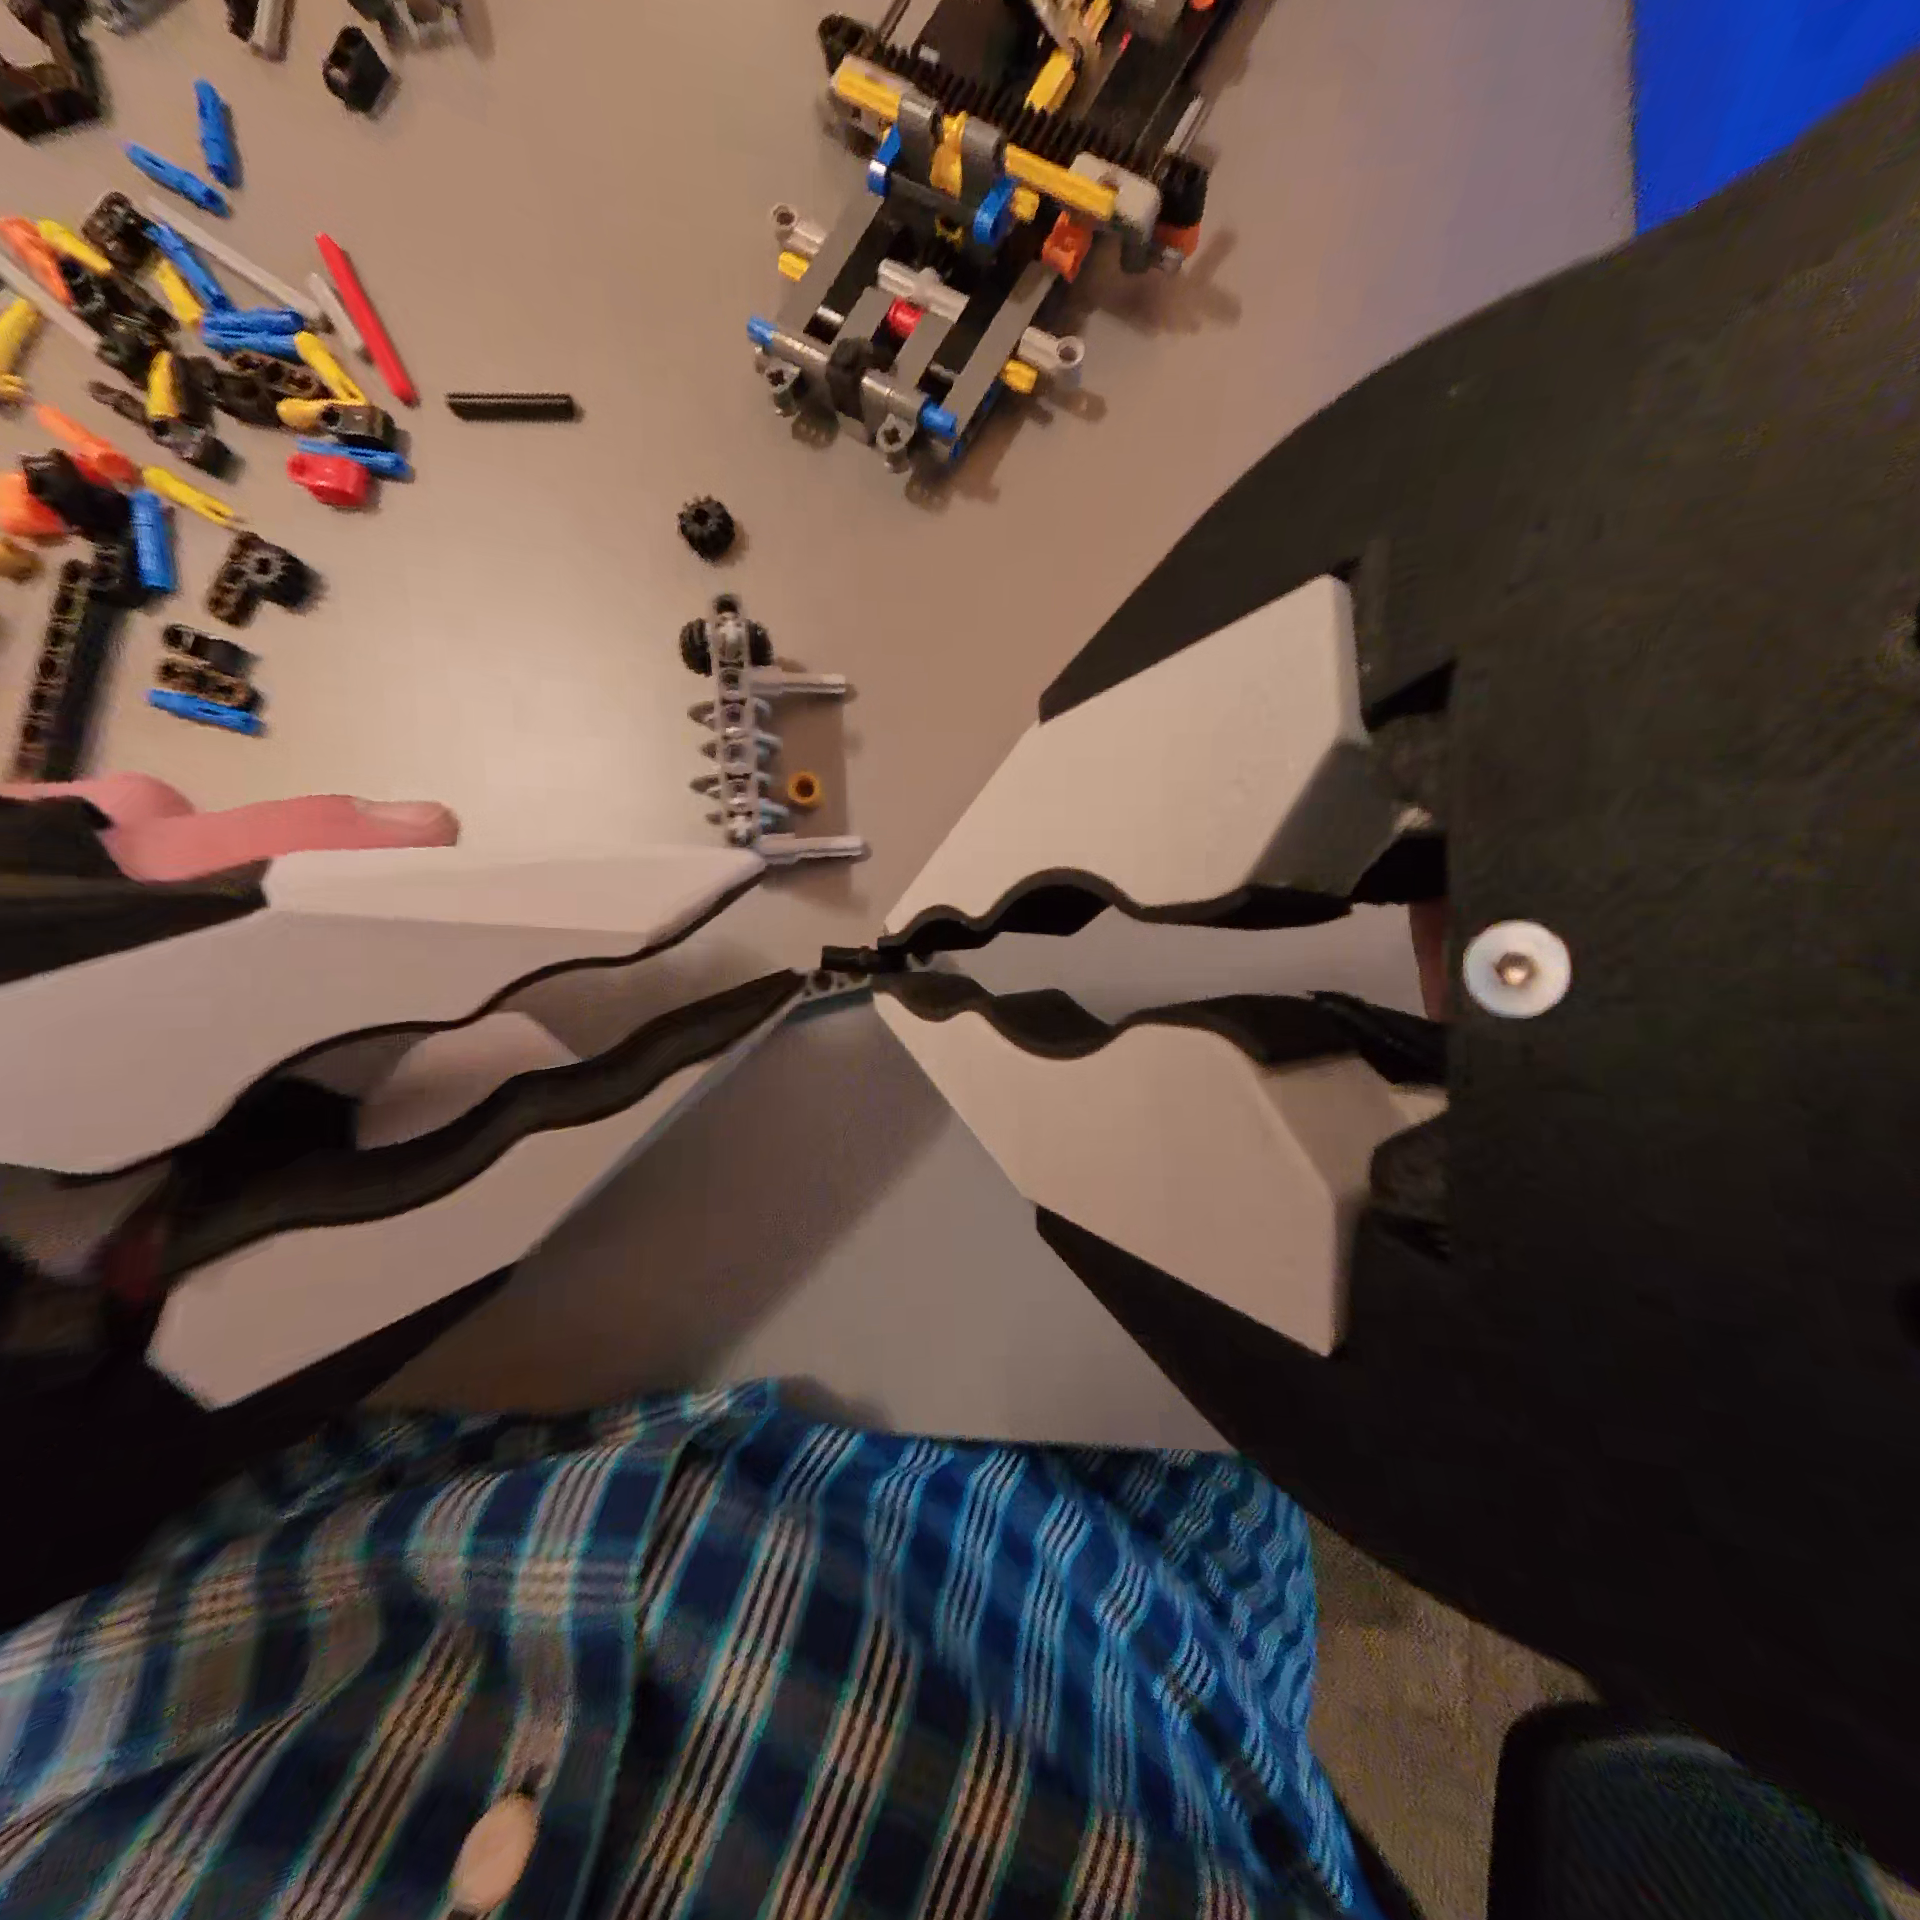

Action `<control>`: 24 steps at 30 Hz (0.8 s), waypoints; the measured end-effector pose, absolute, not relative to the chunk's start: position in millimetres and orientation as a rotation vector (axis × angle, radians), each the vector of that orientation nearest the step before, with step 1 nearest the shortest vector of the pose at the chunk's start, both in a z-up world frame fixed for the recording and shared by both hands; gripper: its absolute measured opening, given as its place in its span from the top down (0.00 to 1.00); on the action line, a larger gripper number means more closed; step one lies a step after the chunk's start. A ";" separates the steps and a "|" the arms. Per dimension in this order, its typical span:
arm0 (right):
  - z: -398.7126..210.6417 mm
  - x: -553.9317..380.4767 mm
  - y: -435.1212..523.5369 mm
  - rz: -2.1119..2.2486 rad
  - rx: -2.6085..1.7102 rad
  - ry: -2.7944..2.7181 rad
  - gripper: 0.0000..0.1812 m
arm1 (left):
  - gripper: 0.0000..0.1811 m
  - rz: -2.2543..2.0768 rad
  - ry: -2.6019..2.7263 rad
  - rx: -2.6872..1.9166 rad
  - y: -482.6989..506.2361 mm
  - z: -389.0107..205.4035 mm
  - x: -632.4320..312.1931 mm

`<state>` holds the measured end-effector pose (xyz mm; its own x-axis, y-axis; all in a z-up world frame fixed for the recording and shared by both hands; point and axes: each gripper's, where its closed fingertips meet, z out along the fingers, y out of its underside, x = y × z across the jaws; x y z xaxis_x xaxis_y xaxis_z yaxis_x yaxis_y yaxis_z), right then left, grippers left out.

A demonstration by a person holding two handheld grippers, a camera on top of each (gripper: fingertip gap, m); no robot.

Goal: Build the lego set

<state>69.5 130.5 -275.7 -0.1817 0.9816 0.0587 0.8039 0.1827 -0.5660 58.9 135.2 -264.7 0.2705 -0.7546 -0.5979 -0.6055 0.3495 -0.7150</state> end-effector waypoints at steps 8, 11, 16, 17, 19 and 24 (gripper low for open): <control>-269.3 69.2 130.7 0.695 -1.734 -1.987 1.00 | 0.95 -0.088 1.431 -1.251 133.9 -258.5 64.9; -267.3 67.5 130.4 0.739 -1.760 -1.956 1.00 | 0.93 -0.110 1.450 -1.197 127.7 -255.0 68.5; -262.9 66.5 129.9 0.783 -1.773 -1.932 1.00 | 0.98 -0.055 1.470 -1.211 132.6 -260.9 68.8; -262.5 66.7 129.6 0.796 -1.779 -1.926 1.00 | 0.98 -0.063 1.467 -1.213 132.0 -260.7 69.1; -259.7 65.6 131.4 0.827 -1.792 -1.884 1.00 | 0.99 -0.054 1.460 -1.210 133.5 -259.3 68.2; -246.8 61.0 137.6 0.868 -1.752 -1.748 0.98 | 0.99 -0.141 1.348 -1.233 137.5 -244.7 64.6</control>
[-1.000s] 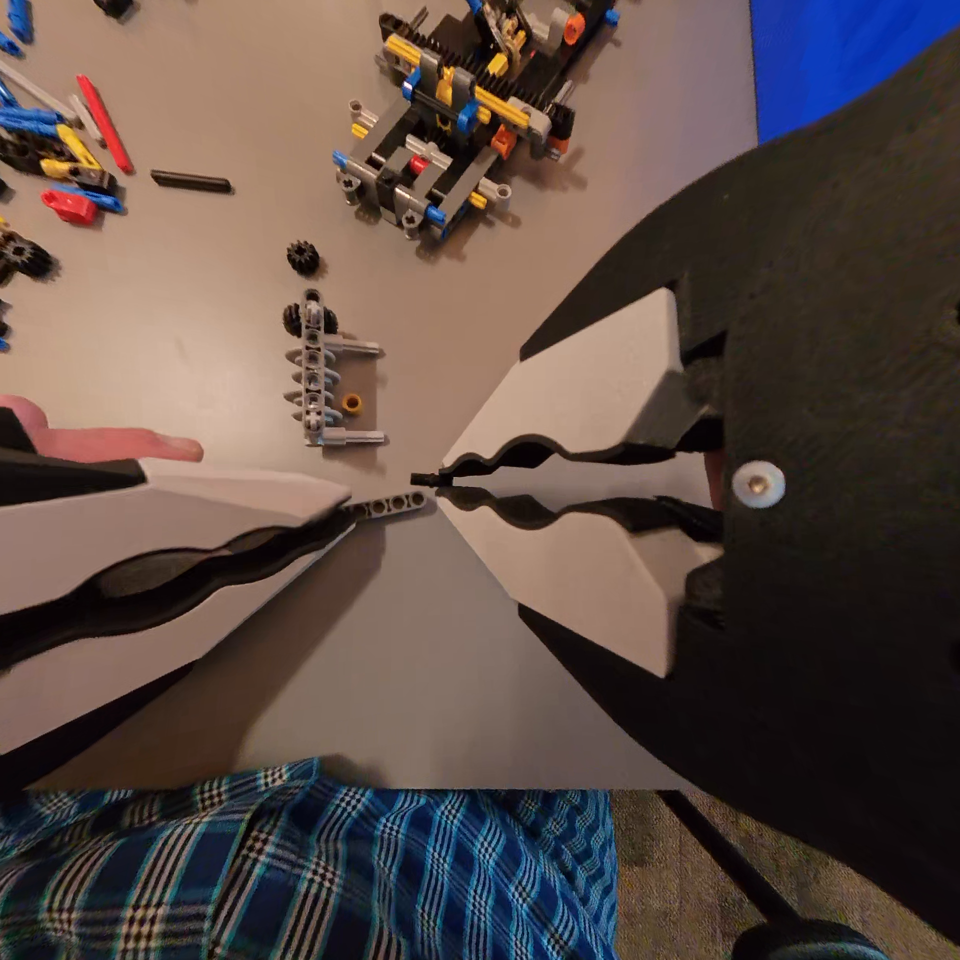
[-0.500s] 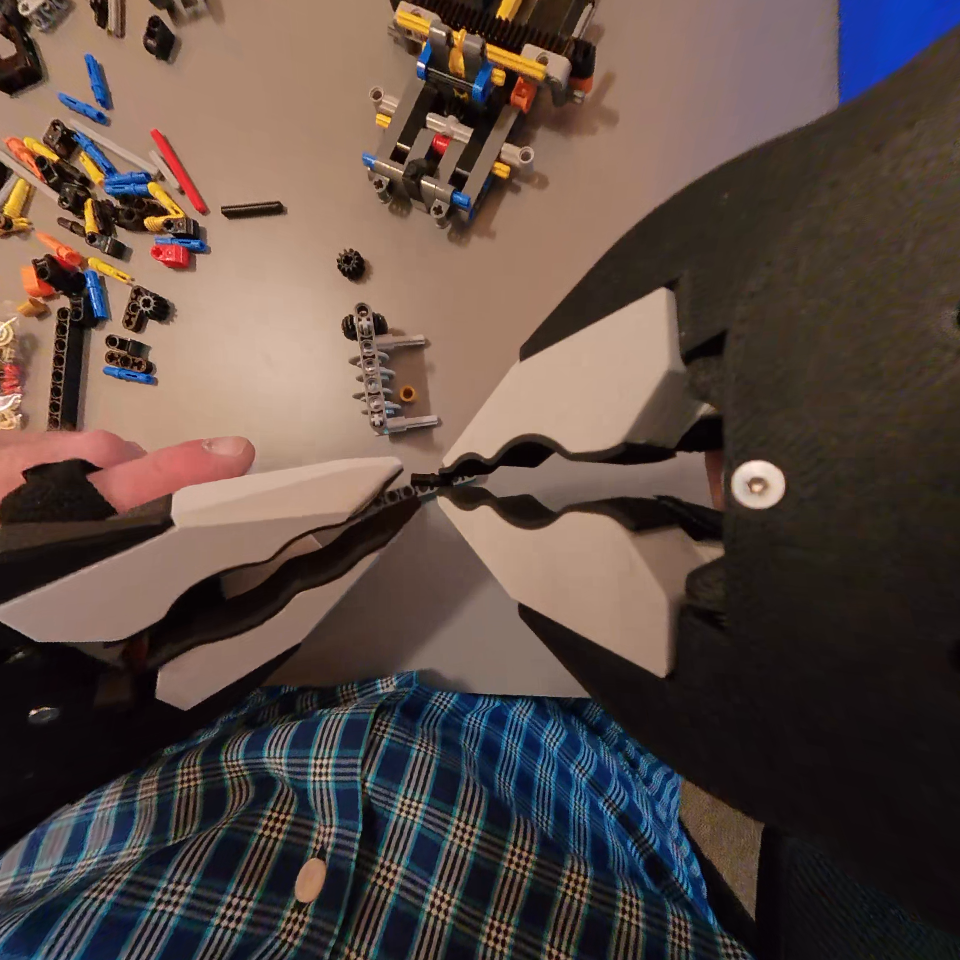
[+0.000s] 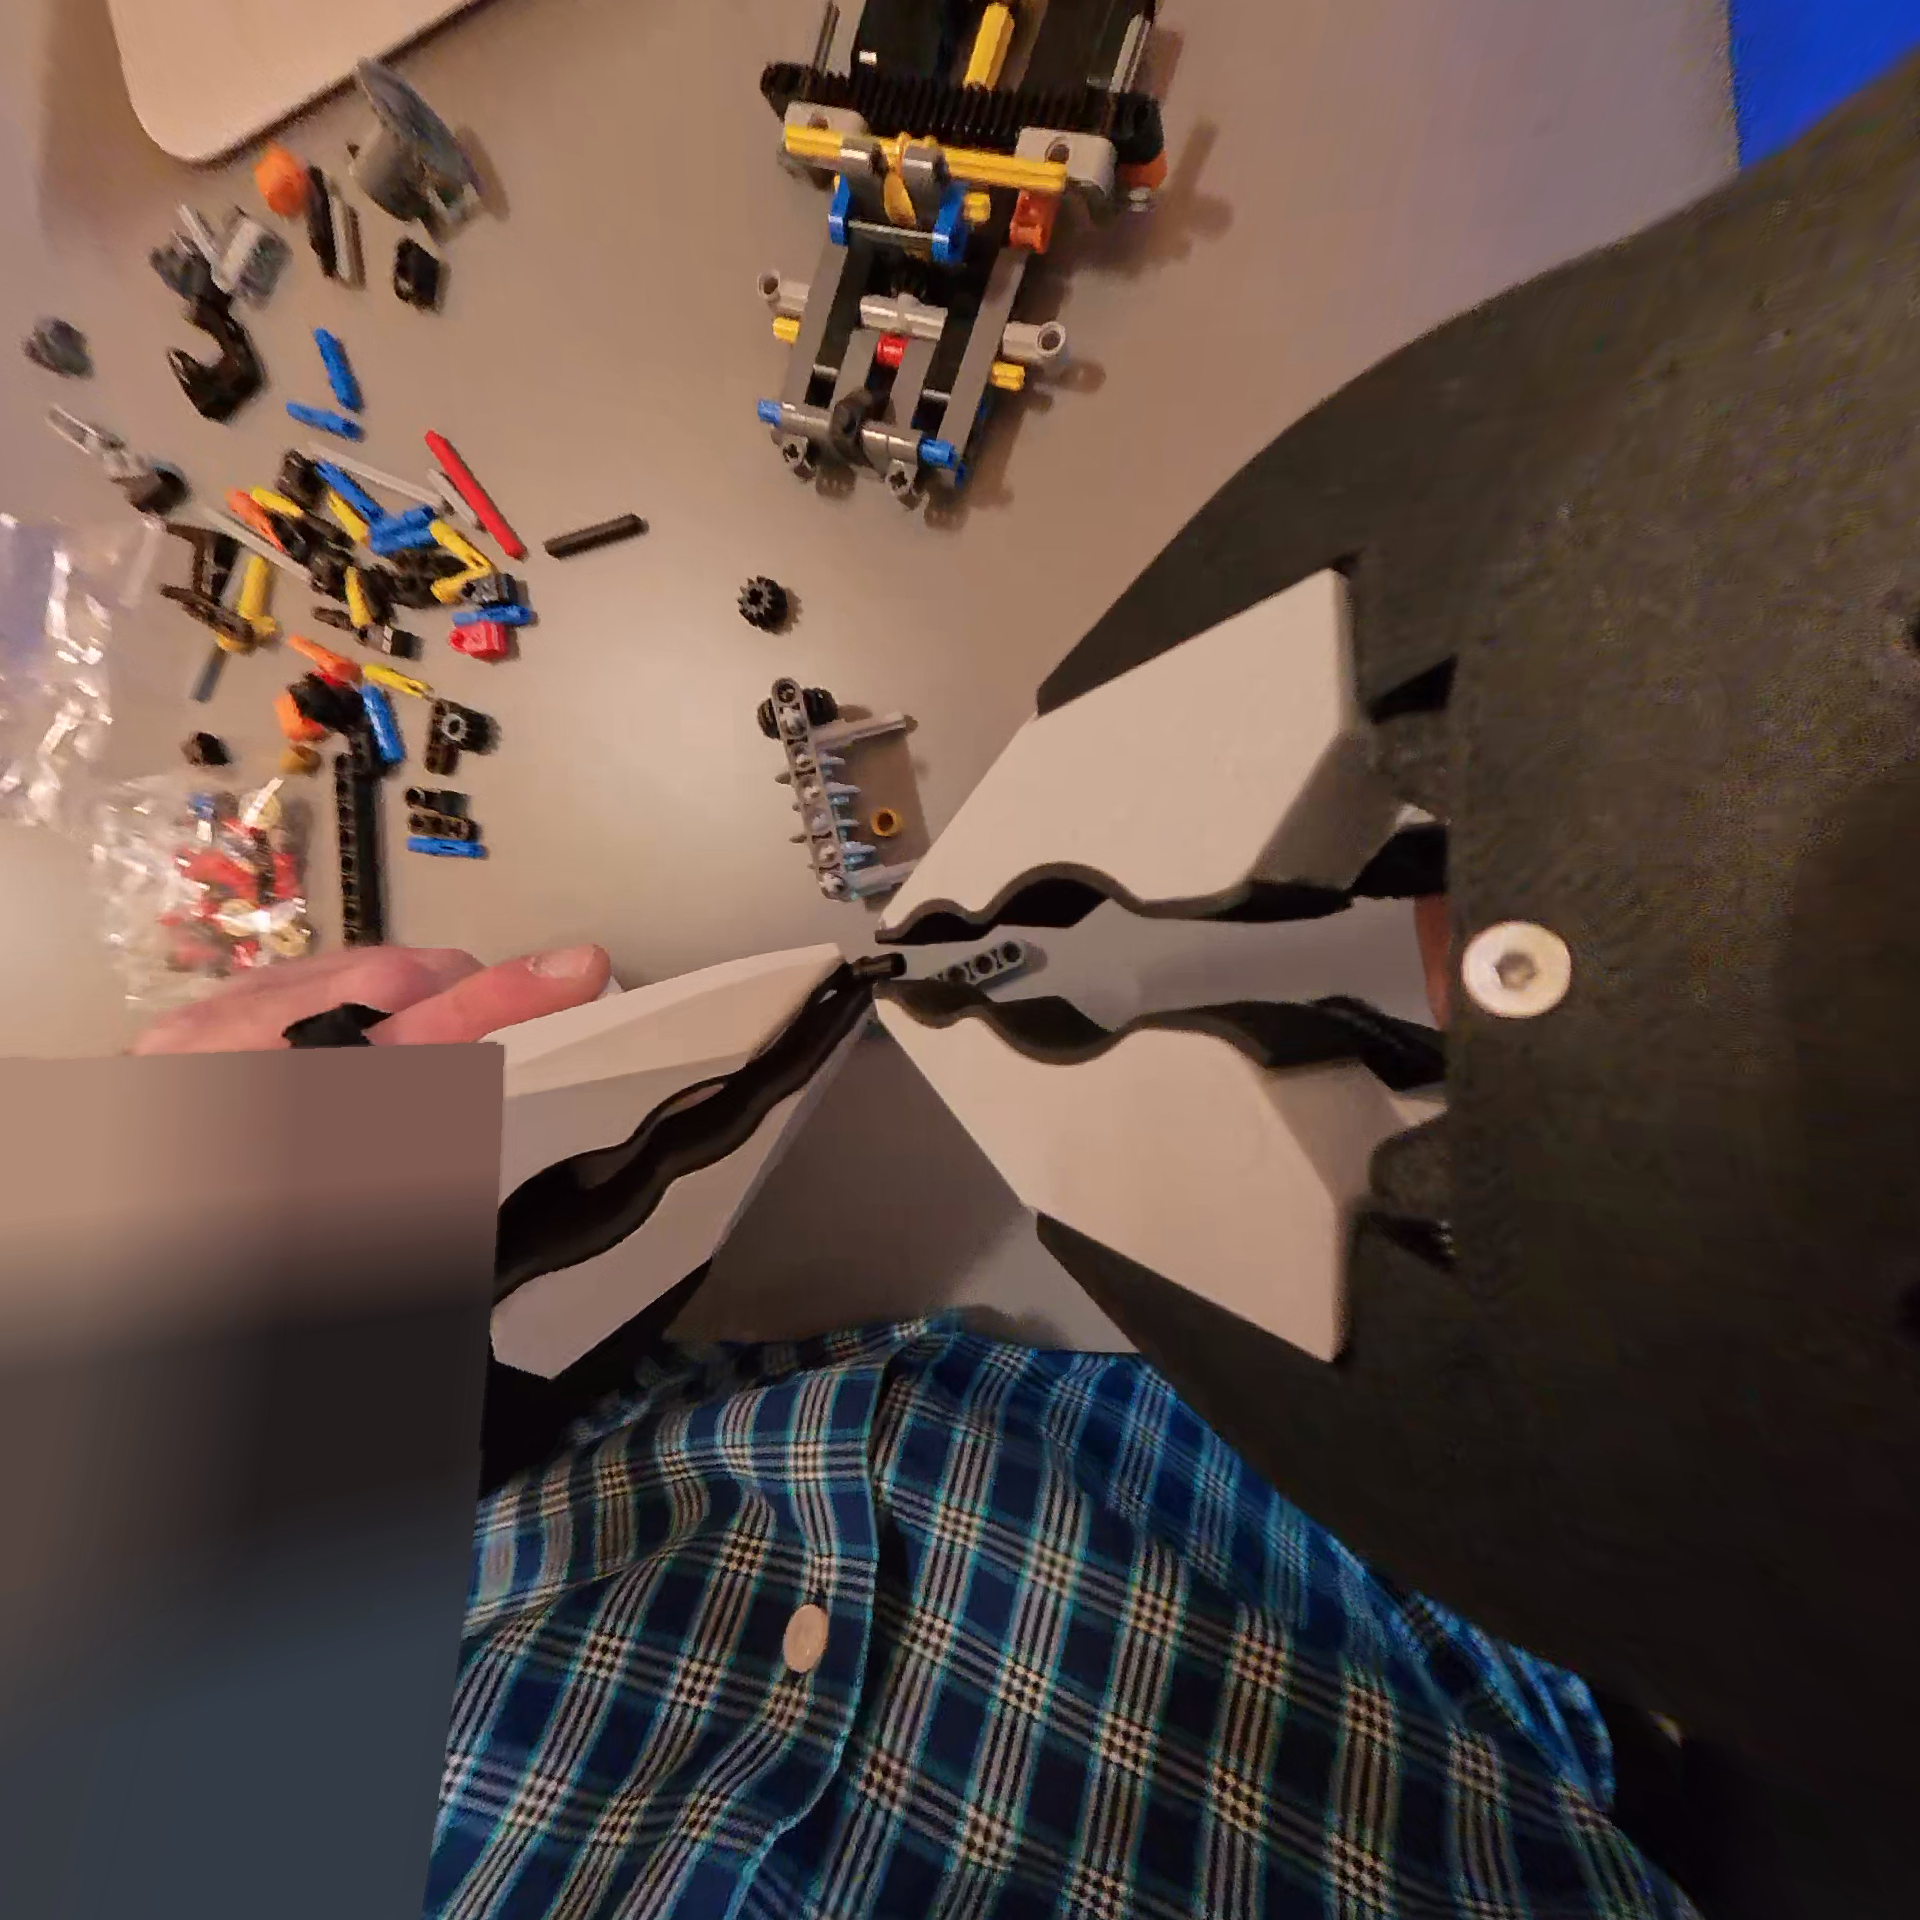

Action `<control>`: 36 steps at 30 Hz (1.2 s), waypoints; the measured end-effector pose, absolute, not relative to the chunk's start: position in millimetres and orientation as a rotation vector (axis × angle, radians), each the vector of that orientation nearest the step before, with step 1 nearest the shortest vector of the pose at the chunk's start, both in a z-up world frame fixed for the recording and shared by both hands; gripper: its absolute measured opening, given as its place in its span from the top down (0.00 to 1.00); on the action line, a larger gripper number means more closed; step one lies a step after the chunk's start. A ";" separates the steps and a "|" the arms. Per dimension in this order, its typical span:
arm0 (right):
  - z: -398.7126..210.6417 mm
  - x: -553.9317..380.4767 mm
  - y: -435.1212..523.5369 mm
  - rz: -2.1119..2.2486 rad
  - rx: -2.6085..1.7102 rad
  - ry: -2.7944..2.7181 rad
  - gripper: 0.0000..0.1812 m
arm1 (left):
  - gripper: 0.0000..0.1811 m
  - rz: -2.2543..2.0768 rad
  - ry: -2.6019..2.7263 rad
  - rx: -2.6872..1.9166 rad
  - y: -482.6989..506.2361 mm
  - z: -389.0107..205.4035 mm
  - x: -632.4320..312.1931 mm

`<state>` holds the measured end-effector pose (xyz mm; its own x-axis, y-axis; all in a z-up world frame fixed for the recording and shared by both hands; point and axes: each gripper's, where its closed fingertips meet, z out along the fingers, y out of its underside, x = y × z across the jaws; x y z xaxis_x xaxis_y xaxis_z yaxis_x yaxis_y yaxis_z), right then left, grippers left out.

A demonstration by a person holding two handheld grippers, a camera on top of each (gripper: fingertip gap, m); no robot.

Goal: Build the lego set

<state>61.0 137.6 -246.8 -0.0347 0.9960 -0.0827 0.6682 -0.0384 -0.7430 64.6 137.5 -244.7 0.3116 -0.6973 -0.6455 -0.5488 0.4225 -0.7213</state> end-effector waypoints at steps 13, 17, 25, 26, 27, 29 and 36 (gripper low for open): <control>-229.9 55.0 136.6 0.967 -1.691 -1.584 1.00 | 0.99 -0.288 1.216 -1.219 136.6 -224.0 60.8; -224.5 53.8 135.4 1.049 -1.684 -1.513 0.99 | 0.99 -0.342 1.185 -1.220 135.4 -219.0 59.6; -211.8 53.2 133.9 1.255 -1.671 -1.324 0.97 | 0.99 -0.378 1.164 -1.204 132.7 -213.2 58.9; -211.9 53.3 133.2 1.271 -1.673 -1.318 0.97 | 0.99 -0.379 1.164 -1.201 132.0 -213.0 59.2; -213.1 53.2 132.7 1.271 -1.674 -1.318 0.97 | 0.99 -0.379 1.164 -1.201 131.8 -213.1 59.4; -213.1 52.4 131.6 1.278 -1.671 -1.311 0.99 | 0.99 -0.378 1.162 -1.203 132.3 -213.5 59.2; -216.9 54.6 131.8 1.200 -1.689 -1.357 1.00 | 0.99 -0.394 1.180 -1.228 132.8 -217.4 60.3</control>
<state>54.6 131.8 -216.9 0.0440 0.9666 -0.2523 0.3690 -0.2504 -0.8951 60.3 132.8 -217.4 0.4045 -0.7795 -0.4783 -0.3362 0.3597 -0.8704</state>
